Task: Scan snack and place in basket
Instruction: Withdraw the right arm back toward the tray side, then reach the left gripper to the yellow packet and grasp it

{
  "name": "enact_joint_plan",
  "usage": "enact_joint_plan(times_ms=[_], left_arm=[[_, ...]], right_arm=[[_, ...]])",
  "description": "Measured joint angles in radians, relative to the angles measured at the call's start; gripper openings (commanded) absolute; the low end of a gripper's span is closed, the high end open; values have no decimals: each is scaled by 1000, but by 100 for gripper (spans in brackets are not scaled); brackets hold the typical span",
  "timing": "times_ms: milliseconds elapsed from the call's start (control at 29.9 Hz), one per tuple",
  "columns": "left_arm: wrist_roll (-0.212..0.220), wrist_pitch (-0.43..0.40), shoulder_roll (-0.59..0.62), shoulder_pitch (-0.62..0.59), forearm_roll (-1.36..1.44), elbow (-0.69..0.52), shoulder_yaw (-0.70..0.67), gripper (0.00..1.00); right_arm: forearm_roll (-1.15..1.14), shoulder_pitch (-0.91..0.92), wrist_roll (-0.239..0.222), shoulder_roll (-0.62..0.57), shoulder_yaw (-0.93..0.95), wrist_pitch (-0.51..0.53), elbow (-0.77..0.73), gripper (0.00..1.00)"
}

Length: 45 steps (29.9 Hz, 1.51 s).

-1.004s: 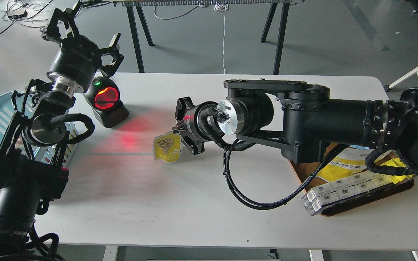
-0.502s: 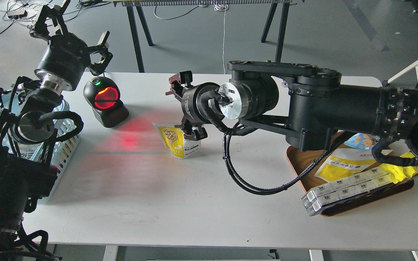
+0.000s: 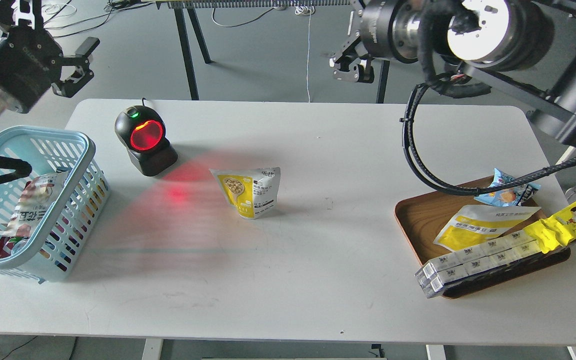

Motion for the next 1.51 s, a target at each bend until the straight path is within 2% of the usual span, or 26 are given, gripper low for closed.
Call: enact_joint_plan(times_ms=[67,201,401,535,636,770,903,1104,1238,1506], left_arm=[[0,0,108,9,0,-54,16,100],[0,-3,303,29,-1,-163,28,100],[-1,-10,554,34,-1,-331,72,100],[-5,-30,677,34,12,-395,90,100],[-6,-83,713,30,57,-406,92,100],[-6,-145,710,25,186,-407,91,100],[-7,-166,636,25,398,-407,91,100],[-14,-175,468,20,796,-408,92,100],[-15,-175,355,-24,1026,-409,110,100],[-25,-175,144,-127,1405,-409,292,100]], right_arm=[[-2,-66,9,-62,70,62,-10,92],[-2,-224,28,-151,203,251,-67,92],[-2,-486,35,-184,407,557,-211,94],[-1,-615,38,-185,496,721,-296,95],[-1,-669,57,-179,521,799,-350,95],[-1,-707,114,-169,527,883,-419,95],[-1,-729,152,-148,527,943,-450,96],[-1,-746,160,-128,528,953,-461,96],[-1,-748,161,-128,527,953,-461,96],[-1,-750,161,-127,522,953,-460,96]])
